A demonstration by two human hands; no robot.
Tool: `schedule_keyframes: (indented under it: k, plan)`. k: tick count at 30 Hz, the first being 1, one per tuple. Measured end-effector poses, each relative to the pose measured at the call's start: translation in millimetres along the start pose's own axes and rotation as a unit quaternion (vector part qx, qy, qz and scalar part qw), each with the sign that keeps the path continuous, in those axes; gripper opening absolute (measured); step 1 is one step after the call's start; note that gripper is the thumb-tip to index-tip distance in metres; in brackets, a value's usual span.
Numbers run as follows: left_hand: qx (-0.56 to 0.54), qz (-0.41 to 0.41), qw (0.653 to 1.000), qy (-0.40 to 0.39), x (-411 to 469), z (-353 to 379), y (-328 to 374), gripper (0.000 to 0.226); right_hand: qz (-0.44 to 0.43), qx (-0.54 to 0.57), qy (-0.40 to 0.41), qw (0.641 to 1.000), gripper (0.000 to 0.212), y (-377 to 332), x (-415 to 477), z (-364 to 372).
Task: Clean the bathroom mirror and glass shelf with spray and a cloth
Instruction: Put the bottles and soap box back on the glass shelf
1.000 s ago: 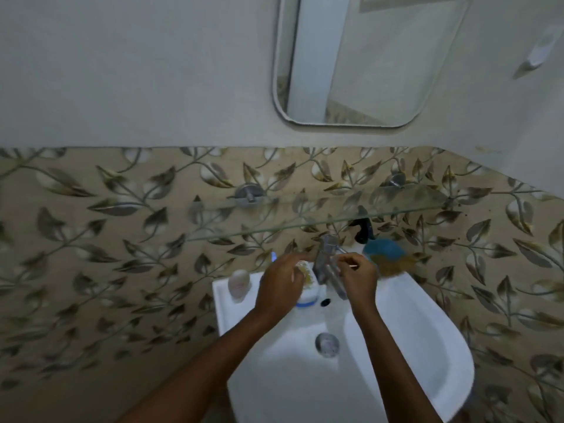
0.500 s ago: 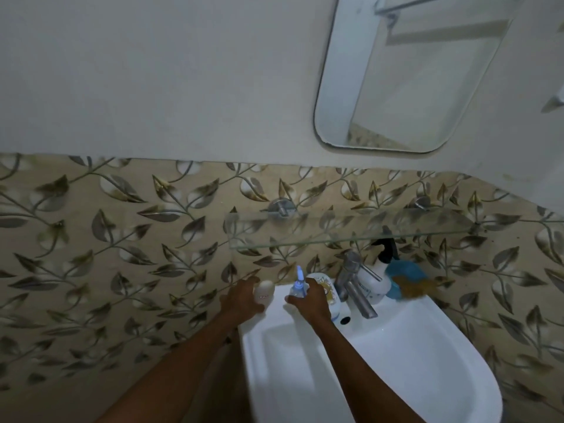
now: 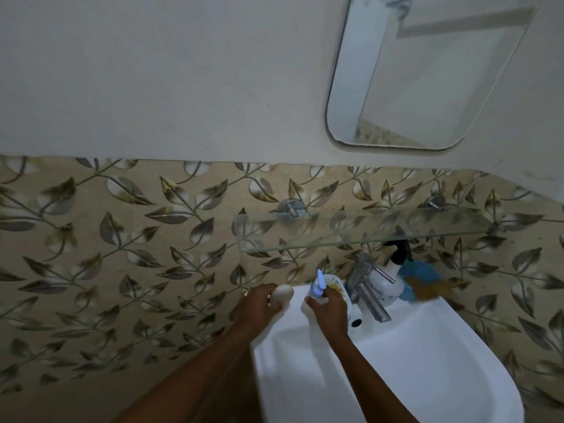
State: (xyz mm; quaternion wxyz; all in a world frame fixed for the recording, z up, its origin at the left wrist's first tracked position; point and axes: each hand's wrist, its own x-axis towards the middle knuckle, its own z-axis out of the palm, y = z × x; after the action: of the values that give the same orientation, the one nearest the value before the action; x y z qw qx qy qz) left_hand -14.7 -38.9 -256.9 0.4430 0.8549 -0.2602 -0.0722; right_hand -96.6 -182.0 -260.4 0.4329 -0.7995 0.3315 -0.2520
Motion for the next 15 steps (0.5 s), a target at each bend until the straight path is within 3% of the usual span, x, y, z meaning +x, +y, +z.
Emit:
schedule_keyframes:
  k: [3, 6, 8, 11, 15]
  plan:
    - [-0.008, 0.054, 0.998, -0.01, -15, -18, 18, 0.03, -0.036, 0.025, 0.006, 0.999, 0.033, -14, -13, -28]
    - [-0.013, 0.121, 0.992, -0.019, -31, -41, 47, 0.028, -0.076, 0.044, 0.011, 0.996, 0.016, -43, -25, -58]
    - [-0.021, 0.156, 0.988, -0.01, -40, -58, 73, 0.029, -0.108, 0.043, 0.039, 0.992, 0.025, -68, -28, -73]
    - [-0.044, 0.184, 0.982, 0.005, -51, -82, 111, 0.03, -0.167, 0.065, 0.068, 0.981, 0.027, -104, -28, -90]
    - [-0.06, 0.196, 0.978, 0.037, -57, -117, 145, 0.042, -0.198, 0.11, 0.044, 0.973, 0.017, -145, -17, -102]
